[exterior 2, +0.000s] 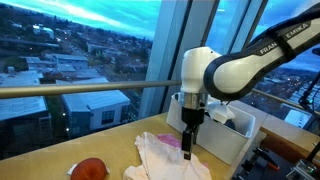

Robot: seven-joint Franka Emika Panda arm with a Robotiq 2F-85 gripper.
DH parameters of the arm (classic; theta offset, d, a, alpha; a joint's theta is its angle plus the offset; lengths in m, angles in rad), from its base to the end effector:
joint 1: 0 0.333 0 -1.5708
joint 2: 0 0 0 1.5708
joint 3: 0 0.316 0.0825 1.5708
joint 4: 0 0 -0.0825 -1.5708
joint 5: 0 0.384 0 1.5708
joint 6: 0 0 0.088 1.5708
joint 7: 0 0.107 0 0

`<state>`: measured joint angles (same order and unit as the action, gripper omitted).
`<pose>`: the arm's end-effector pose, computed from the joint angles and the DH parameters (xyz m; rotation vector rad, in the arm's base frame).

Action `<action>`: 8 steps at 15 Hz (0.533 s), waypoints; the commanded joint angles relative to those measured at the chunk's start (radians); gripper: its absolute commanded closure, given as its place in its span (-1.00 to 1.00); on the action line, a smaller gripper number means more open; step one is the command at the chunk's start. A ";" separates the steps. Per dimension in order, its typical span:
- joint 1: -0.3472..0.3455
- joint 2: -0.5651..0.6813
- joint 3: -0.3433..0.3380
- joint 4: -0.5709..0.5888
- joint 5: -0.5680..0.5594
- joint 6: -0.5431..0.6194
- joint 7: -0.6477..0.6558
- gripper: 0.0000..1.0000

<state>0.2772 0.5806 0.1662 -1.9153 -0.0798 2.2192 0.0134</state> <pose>0.5400 0.2521 0.1722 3.0037 0.7228 -0.4170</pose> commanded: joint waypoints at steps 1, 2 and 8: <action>0.038 0.072 -0.032 0.068 -0.077 -0.016 0.038 -1.00; 0.041 0.086 -0.036 0.076 -0.090 -0.016 0.042 -1.00; 0.042 0.179 -0.039 0.132 -0.091 -0.009 0.049 -1.00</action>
<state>0.3035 0.7137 0.1434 -1.8319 -0.1557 2.2189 0.0438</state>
